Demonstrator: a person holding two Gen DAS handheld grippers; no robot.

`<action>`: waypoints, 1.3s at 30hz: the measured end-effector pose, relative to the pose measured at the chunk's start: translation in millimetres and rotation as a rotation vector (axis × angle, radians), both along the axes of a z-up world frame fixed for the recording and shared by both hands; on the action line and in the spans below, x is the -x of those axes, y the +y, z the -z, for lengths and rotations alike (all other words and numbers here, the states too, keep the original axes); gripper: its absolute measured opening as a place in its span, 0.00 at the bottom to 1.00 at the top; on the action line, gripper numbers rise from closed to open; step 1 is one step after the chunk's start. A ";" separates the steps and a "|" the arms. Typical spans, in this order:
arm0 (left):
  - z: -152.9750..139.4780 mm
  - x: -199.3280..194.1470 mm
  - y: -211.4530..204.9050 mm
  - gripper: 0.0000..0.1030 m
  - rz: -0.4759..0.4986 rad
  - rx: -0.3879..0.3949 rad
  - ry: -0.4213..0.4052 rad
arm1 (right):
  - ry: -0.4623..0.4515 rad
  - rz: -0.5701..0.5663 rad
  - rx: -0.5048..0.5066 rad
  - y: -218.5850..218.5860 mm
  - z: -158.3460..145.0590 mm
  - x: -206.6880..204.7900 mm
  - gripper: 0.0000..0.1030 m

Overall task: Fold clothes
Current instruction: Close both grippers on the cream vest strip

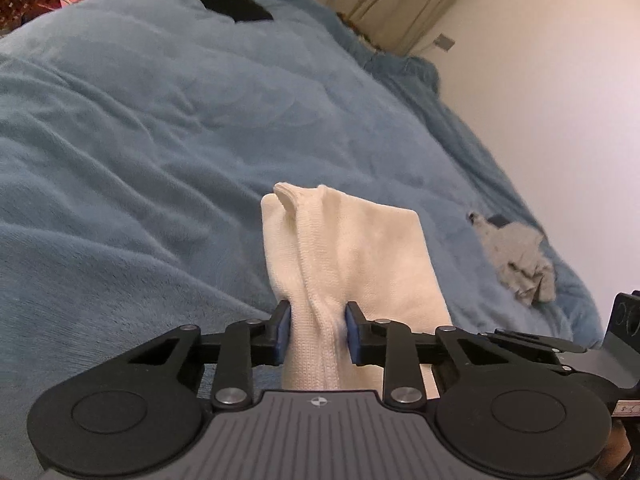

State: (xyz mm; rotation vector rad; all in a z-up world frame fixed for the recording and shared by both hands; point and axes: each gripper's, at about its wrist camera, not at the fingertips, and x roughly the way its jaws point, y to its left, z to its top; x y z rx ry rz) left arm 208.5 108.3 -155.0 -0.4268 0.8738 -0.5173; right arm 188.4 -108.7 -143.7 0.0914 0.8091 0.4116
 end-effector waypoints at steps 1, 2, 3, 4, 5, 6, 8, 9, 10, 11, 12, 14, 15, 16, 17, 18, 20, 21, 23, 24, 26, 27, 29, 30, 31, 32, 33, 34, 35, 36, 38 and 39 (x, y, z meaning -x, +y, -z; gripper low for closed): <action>-6.4 1.1 4.7 0.27 -0.010 0.005 -0.007 | -0.006 -0.004 -0.004 1.9 -5.2 0.2 0.20; -13.9 2.2 10.3 0.27 -0.022 0.011 -0.017 | -0.011 -0.008 -0.008 3.9 -10.5 0.4 0.20; -21.2 3.1 15.5 0.26 -0.032 0.012 -0.029 | -0.017 -0.013 -0.011 5.8 -15.7 0.6 0.20; -29.3 4.0 22.7 0.26 -0.045 0.014 -0.041 | -0.027 -0.025 -0.013 10.4 -22.1 0.0 0.20; -37.6 4.7 31.4 0.26 -0.059 0.014 -0.052 | -0.039 -0.043 -0.013 19.0 -29.5 -2.2 0.20; -45.1 5.3 40.9 0.26 -0.074 0.012 -0.060 | -0.048 -0.062 -0.014 29.0 -36.8 -5.0 0.20; -59.8 5.9 63.0 0.26 -0.112 0.001 -0.077 | -0.064 -0.099 -0.020 49.4 -50.6 -10.9 0.20; -65.5 6.4 74.3 0.26 -0.130 -0.007 -0.087 | -0.067 -0.118 -0.031 62.1 -56.4 -15.0 0.20; -71.4 6.4 87.8 0.26 -0.151 -0.016 -0.094 | -0.069 -0.140 -0.040 76.3 -62.1 -19.2 0.20; -76.8 6.0 102.4 0.26 -0.174 -0.023 -0.098 | -0.072 -0.158 -0.049 89.9 -66.7 -23.1 0.20; -81.3 5.0 116.7 0.26 -0.195 -0.031 -0.101 | -0.074 -0.176 -0.058 104.2 -70.6 -26.8 0.20; -90.2 0.5 146.0 0.26 -0.237 -0.057 -0.107 | -0.071 -0.206 -0.085 135.6 -77.9 -37.1 0.20; -94.5 -2.0 160.2 0.26 -0.257 -0.072 -0.111 | -0.068 -0.220 -0.099 151.2 -80.8 -42.5 0.20; -97.5 -4.6 173.7 0.26 -0.275 -0.086 -0.114 | -0.061 -0.230 -0.115 168.9 -82.7 -49.5 0.20; -98.9 -7.7 187.5 0.26 -0.296 -0.102 -0.114 | -0.051 -0.236 -0.133 187.1 -84.0 -57.5 0.20; -100.2 -11.2 201.9 0.26 -0.319 -0.115 -0.113 | -0.041 -0.239 -0.147 204.4 -85.1 -65.2 0.20; -100.6 -19.3 230.8 0.26 -0.359 -0.147 -0.107 | -0.017 -0.245 -0.172 238.5 -85.1 -79.9 0.20; -99.6 -23.8 242.1 0.26 -0.373 -0.160 -0.100 | -0.003 -0.248 -0.178 255.0 -82.4 -86.3 0.20; -92.3 -36.8 264.0 0.26 -0.394 -0.176 -0.068 | 0.025 -0.250 -0.184 286.7 -75.9 -98.7 0.20; -86.2 -43.0 273.0 0.26 -0.400 -0.177 -0.047 | 0.042 -0.247 -0.180 300.7 -70.1 -103.9 0.20; -70.4 -55.4 289.4 0.26 -0.406 -0.181 -0.005 | 0.062 -0.239 -0.155 318.4 -53.8 -108.9 0.20; -62.0 -61.3 294.5 0.26 -0.406 -0.183 0.013 | 0.070 -0.235 -0.141 325.7 -45.2 -110.7 0.20; -41.6 -71.9 301.1 0.26 -0.395 -0.186 0.051 | 0.085 -0.227 -0.112 340.5 -28.0 -114.3 0.20; -31.8 -74.9 302.1 0.26 -0.392 -0.186 0.068 | 0.092 -0.224 -0.097 347.9 -19.4 -116.1 0.20; -22.7 -76.3 303.4 0.26 -0.391 -0.184 0.080 | 0.100 -0.220 -0.082 355.3 -10.8 -117.9 0.21; -14.3 -75.6 305.2 0.27 -0.390 -0.180 0.087 | 0.107 -0.216 -0.068 362.7 -2.2 -119.7 0.21; -6.0 -74.9 306.9 0.27 -0.389 -0.176 0.094 | 0.115 -0.212 -0.053 370.0 6.4 -121.5 0.21; 0.4 -73.1 308.8 0.28 -0.388 -0.171 0.096 | 0.119 -0.212 -0.047 372.9 12.6 -121.6 0.22; 3.1 -70.6 310.1 0.29 -0.385 -0.165 0.090 | 0.121 -0.215 -0.047 372.2 16.9 -120.3 0.23; 3.4 -68.9 310.7 0.29 -0.378 -0.164 0.083 | 0.124 -0.217 -0.048 370.1 17.7 -119.2 0.25; -2.2 -65.6 312.2 0.31 -0.368 -0.176 0.067 | 0.131 -0.219 -0.050 363.4 13.6 -117.3 0.26; -7.0 -63.7 313.2 0.31 -0.367 -0.191 0.057 | 0.131 -0.224 -0.050 360.8 9.9 -116.9 0.26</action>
